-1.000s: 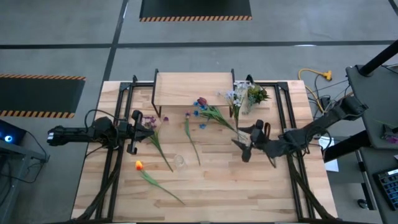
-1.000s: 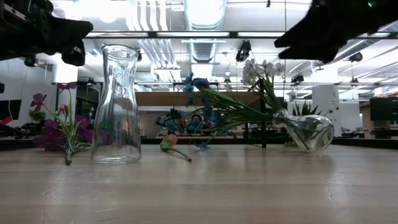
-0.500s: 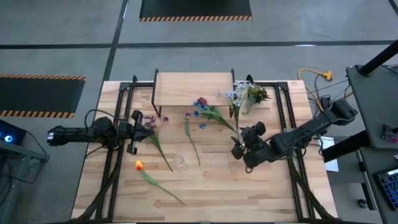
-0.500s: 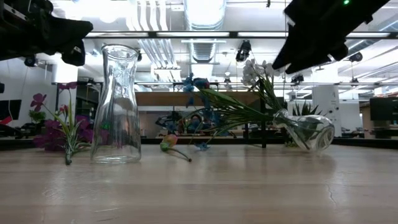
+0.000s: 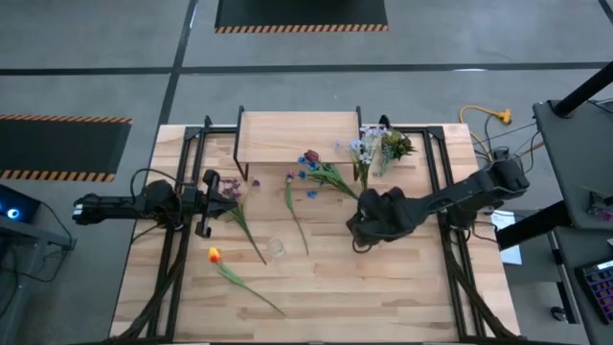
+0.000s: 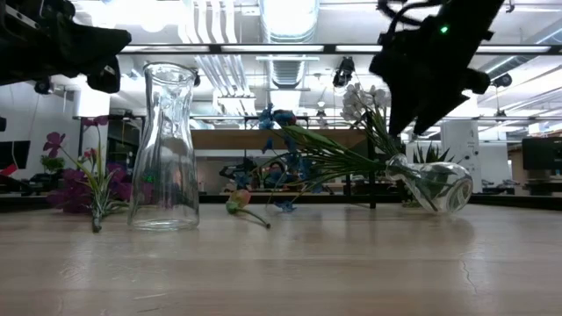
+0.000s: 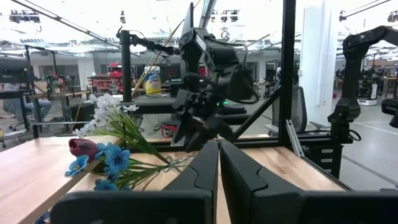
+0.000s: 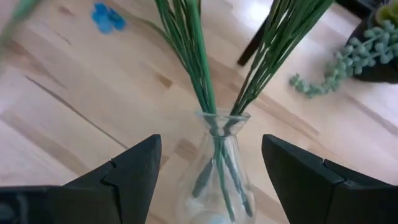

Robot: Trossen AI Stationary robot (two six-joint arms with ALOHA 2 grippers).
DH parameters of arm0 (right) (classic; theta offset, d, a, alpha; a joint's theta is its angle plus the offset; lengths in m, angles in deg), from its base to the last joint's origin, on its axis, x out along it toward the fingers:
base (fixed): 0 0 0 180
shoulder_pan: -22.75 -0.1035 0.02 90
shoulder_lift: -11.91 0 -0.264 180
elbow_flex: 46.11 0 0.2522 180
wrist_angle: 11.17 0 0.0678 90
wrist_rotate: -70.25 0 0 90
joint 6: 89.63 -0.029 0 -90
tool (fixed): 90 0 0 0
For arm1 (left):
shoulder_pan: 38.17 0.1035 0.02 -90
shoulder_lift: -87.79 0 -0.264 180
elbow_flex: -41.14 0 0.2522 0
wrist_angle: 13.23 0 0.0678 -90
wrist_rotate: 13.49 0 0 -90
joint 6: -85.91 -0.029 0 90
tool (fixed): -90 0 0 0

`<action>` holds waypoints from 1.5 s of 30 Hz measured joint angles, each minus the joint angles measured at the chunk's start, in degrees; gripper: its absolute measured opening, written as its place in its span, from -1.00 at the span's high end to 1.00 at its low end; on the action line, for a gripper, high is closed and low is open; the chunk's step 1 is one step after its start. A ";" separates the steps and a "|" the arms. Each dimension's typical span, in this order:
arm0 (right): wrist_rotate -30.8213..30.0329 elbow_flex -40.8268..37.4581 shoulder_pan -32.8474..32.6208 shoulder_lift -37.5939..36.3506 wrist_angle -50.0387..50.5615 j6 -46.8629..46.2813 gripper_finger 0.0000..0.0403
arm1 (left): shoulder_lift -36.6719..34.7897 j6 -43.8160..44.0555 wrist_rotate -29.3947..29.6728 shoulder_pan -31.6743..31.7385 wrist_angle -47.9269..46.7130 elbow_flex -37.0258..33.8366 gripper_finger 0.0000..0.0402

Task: Pick and place flowers into a vace then onto a shelf
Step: Adjust the right transparent crystal vase

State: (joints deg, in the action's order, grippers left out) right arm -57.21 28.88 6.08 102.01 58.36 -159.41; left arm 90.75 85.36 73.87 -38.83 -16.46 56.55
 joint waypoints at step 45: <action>3.46 -3.72 7.02 7.34 -5.17 4.02 -0.34 | -0.02 0.00 0.00 -0.01 0.00 0.00 1.00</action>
State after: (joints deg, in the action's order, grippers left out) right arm -53.75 25.17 13.10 109.36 53.19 -155.38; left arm 90.73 85.36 73.87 -38.84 -16.46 56.55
